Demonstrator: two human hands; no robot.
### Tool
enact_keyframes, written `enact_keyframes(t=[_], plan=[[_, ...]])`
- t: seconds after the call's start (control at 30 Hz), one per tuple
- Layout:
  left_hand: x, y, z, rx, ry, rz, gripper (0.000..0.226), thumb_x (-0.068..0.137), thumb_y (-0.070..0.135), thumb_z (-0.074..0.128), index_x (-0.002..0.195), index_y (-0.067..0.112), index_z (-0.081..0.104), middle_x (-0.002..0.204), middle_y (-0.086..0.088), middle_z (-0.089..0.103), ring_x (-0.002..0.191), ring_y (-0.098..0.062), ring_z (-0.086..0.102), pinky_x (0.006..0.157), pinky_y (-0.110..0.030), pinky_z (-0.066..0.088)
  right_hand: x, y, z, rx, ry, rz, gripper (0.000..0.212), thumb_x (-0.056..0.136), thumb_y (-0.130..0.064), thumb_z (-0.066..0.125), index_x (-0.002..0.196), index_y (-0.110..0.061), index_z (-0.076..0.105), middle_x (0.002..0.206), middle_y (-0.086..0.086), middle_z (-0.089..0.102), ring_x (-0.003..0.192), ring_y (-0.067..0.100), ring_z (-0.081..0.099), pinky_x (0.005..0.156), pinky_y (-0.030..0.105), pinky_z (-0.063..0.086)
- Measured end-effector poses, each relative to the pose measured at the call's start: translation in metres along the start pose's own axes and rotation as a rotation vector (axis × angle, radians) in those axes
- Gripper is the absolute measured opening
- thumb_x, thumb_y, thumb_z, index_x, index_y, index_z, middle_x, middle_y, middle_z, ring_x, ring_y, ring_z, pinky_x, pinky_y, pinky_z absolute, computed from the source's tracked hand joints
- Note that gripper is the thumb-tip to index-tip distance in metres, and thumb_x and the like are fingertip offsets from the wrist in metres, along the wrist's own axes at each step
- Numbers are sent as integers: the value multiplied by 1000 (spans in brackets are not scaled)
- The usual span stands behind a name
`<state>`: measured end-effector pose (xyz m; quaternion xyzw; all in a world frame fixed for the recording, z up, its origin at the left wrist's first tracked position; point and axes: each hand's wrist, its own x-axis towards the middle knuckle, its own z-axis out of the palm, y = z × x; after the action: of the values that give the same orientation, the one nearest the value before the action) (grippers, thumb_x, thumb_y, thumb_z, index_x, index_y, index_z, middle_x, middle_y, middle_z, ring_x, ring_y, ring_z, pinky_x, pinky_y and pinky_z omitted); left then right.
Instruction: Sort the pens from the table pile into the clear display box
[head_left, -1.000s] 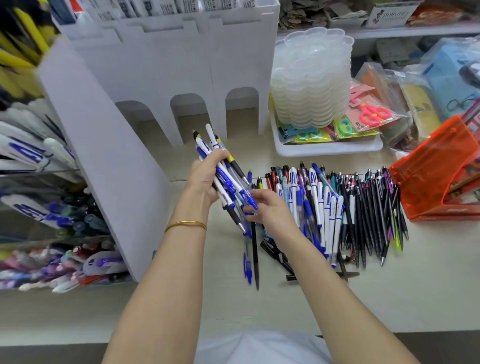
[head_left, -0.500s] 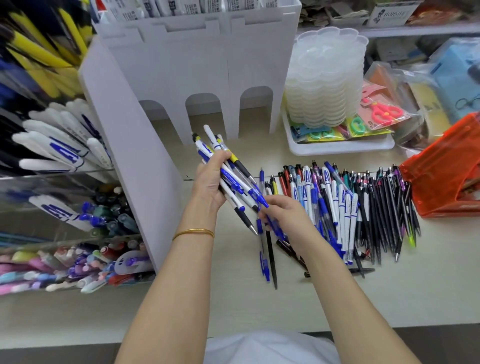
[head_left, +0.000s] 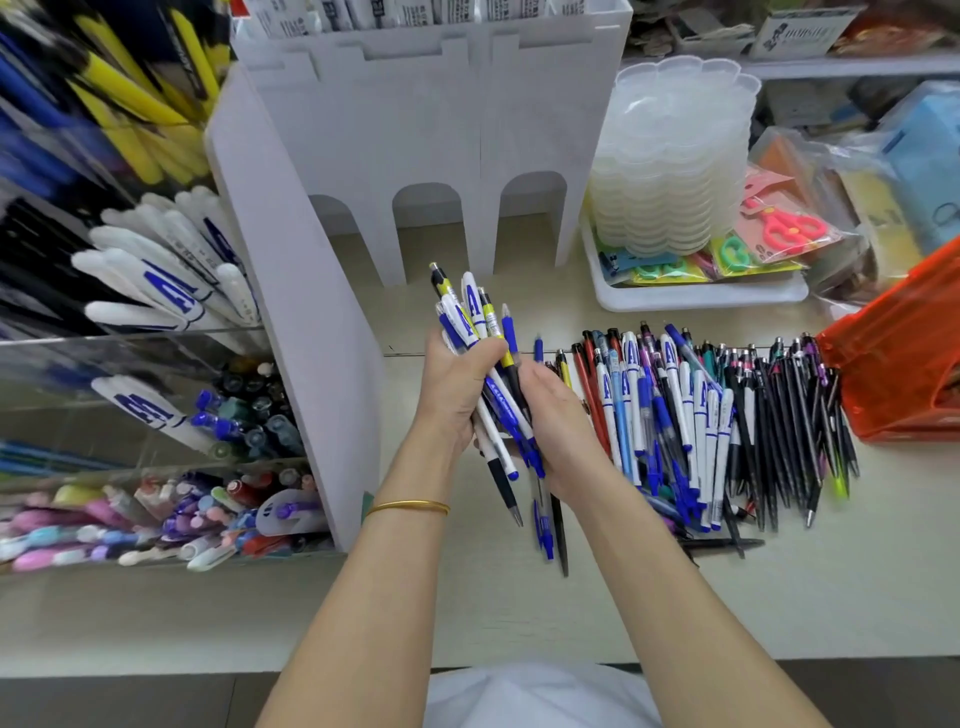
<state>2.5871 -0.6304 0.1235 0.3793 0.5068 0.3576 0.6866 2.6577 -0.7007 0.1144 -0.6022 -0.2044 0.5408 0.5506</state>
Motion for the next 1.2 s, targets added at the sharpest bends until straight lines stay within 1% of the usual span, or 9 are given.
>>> enact_keyframes(t=[0.13,0.23,0.4,0.47,0.53,0.73,0.83,0.93,1.2], plan=[[1,-4,-4,7,18,-1,45,81,3,69,122,7,50,88,-8,64,67,-15,67,61,-28,55,1,4,5,-221,19,-108,29,104,-36,34,112,-34,61,103,-7,69,98,10,66,90,36,54],[0,-4,-4,3,27,-9,42,80,4,72,117,9,52,90,-7,67,70,-13,69,61,-26,56,0,2,7,-414,6,-206,33,105,-31,28,130,-34,49,110,-16,59,103,-10,53,85,8,42],[6,-4,-7,66,54,-29,45,75,0,74,115,3,55,91,-12,68,79,-24,70,75,-41,60,2,9,11,-546,-25,-207,49,99,-53,21,133,-29,46,119,1,57,118,13,47,98,35,42],[7,-2,-8,106,64,-20,45,73,0,73,114,1,56,88,-14,68,73,-22,70,69,-38,61,-2,5,13,-447,-47,-165,56,96,-62,17,131,-32,49,118,-4,61,115,8,55,100,35,46],[5,3,-9,117,66,18,42,72,-2,72,110,3,56,85,-12,66,65,-18,68,63,-35,60,-5,-1,10,-230,-15,-53,45,100,-53,17,123,-35,52,103,-8,64,91,-5,63,85,21,52],[0,22,-5,107,83,288,44,79,1,71,109,24,49,92,5,63,78,-6,67,69,-20,56,-10,14,4,272,112,407,60,96,-63,28,129,-20,55,111,13,64,95,31,67,88,52,52],[-5,28,2,112,44,415,46,80,-2,70,108,26,47,91,7,62,78,-1,66,73,-19,55,-13,17,12,642,61,582,63,89,-68,42,119,-16,61,113,20,66,90,41,69,74,56,56],[-8,30,5,129,-19,499,48,80,-4,70,113,21,47,91,9,63,81,-1,66,73,-18,54,-10,15,17,784,103,534,58,88,-64,48,110,-12,64,98,19,71,75,38,72,57,45,58],[-12,31,-1,161,-89,592,56,79,-9,69,114,27,46,91,13,64,85,-5,67,75,-20,53,2,9,23,845,140,347,51,92,-58,47,94,-12,70,84,10,75,71,25,73,66,37,58]])
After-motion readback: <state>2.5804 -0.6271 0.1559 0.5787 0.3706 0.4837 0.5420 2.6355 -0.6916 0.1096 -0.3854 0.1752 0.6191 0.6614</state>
